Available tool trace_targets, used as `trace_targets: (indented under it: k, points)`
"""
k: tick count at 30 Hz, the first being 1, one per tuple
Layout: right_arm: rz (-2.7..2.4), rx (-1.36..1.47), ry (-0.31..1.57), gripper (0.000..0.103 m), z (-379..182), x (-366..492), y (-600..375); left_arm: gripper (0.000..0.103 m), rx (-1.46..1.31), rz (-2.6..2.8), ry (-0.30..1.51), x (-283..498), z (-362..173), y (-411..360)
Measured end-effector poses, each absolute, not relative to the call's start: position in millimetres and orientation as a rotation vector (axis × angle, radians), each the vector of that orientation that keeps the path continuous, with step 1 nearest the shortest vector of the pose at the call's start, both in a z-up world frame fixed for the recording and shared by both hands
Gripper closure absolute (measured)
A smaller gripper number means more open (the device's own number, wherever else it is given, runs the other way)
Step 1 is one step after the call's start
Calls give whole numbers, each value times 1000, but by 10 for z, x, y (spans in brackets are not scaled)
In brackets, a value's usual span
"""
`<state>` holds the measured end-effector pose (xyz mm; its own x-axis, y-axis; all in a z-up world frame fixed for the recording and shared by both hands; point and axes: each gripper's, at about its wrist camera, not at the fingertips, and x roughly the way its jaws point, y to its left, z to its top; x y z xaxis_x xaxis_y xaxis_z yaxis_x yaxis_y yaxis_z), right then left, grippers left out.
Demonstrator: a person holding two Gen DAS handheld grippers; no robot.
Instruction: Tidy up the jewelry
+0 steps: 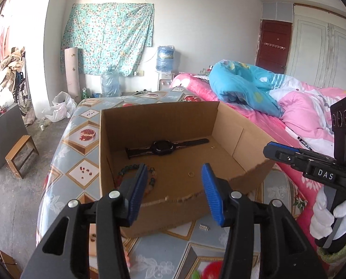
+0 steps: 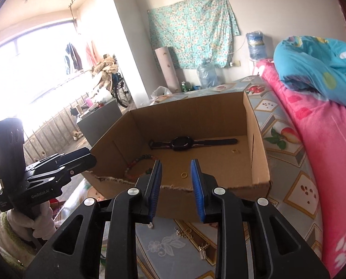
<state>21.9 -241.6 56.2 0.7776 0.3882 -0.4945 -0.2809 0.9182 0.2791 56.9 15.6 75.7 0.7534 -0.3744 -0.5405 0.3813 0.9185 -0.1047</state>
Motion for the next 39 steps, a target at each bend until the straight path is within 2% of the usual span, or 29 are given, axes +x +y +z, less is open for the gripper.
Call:
trace_targets:
  k: [3, 12, 14, 16, 22, 28, 39]
  points:
    - [386, 176, 598, 76, 469, 33, -2379, 51, 18, -434, 622, 347, 645, 208]
    - [381, 210, 789, 76, -103, -69, -2070, 51, 147, -453, 753, 250, 13, -162]
    - [350, 205, 838, 77, -240, -21, -2025, 61, 202, -455, 765, 318, -111, -280]
    - [333, 215, 875, 79, -336, 30, -2014, 66, 251, -465, 766, 386, -202, -385]
    - [335, 232, 892, 79, -365, 73, -1997, 72, 327, -506, 772, 546, -345, -587]
    - [338, 253, 893, 79, -390, 156, -2065, 89, 321, -523, 778, 610, -377, -657]
    - [332, 266, 888, 78, -382, 68, -2197, 89, 344, -527, 793, 528, -354, -606]
